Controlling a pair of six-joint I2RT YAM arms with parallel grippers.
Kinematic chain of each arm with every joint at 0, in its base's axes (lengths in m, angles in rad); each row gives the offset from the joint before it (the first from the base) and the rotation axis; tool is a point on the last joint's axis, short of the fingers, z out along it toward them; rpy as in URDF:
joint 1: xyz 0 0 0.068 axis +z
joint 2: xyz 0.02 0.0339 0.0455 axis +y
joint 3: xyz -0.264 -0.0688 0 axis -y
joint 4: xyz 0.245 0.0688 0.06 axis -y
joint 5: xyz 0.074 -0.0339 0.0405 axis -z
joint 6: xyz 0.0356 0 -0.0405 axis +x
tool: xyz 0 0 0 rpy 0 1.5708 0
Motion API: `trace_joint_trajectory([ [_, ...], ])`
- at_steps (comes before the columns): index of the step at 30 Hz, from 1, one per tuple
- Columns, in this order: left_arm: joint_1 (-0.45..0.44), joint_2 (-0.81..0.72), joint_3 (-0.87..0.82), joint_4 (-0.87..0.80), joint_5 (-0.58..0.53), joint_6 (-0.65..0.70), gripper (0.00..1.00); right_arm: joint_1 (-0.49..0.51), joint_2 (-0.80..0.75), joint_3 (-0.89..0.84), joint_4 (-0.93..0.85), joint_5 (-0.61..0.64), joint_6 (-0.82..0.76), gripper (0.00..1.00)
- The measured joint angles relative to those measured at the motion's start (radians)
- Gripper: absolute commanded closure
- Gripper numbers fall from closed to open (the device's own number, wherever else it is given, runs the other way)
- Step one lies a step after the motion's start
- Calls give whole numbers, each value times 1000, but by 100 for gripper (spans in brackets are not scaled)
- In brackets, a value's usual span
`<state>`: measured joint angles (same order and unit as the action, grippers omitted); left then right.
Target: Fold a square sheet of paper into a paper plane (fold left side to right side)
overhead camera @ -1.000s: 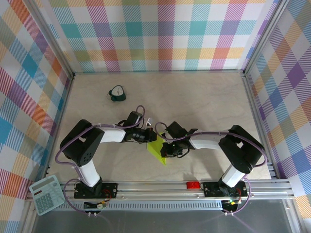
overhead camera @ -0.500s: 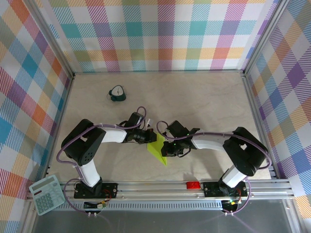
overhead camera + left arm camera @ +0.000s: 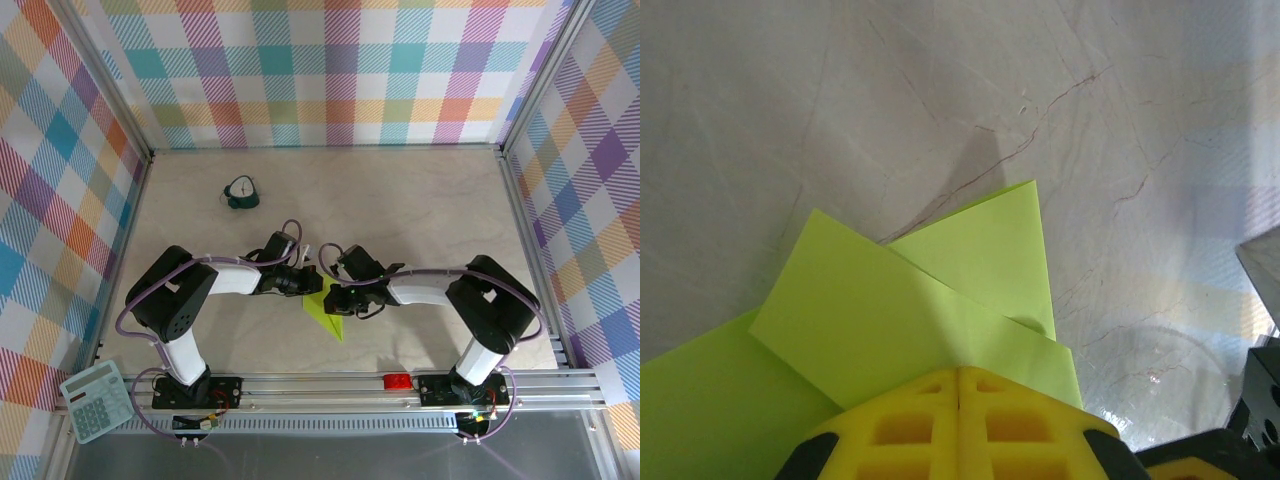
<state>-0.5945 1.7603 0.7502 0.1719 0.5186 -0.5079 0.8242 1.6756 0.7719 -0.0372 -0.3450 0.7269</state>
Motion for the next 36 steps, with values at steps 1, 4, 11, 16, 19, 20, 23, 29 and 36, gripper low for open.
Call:
trace_joint_trajectory([
  [1,0,0,0,0,0,0,100,0,4,3,2,6,0,100],
  [4,0,0,0,0,-1,0,100,0,14,17,20,20,3,100],
  [11,-2,-2,0,-2,-6,0,100,0,48,36,42,38,2,100],
  [16,-3,-3,0,-4,-11,-1,100,0,54,36,41,38,2,100],
  [19,-5,-4,0,-4,-16,-4,100,0,54,34,40,34,2,100],
  [20,-5,-4,0,-4,-16,-5,100,0,54,32,40,34,2,100],
  [23,-6,-4,0,-4,-19,-14,100,1,53,27,40,33,1,100],
  [29,-6,-3,0,-4,-22,-26,100,9,36,8,36,35,-1,100],
  [36,-6,-3,5,-11,-24,-27,100,22,14,-10,14,35,-1,100],
])
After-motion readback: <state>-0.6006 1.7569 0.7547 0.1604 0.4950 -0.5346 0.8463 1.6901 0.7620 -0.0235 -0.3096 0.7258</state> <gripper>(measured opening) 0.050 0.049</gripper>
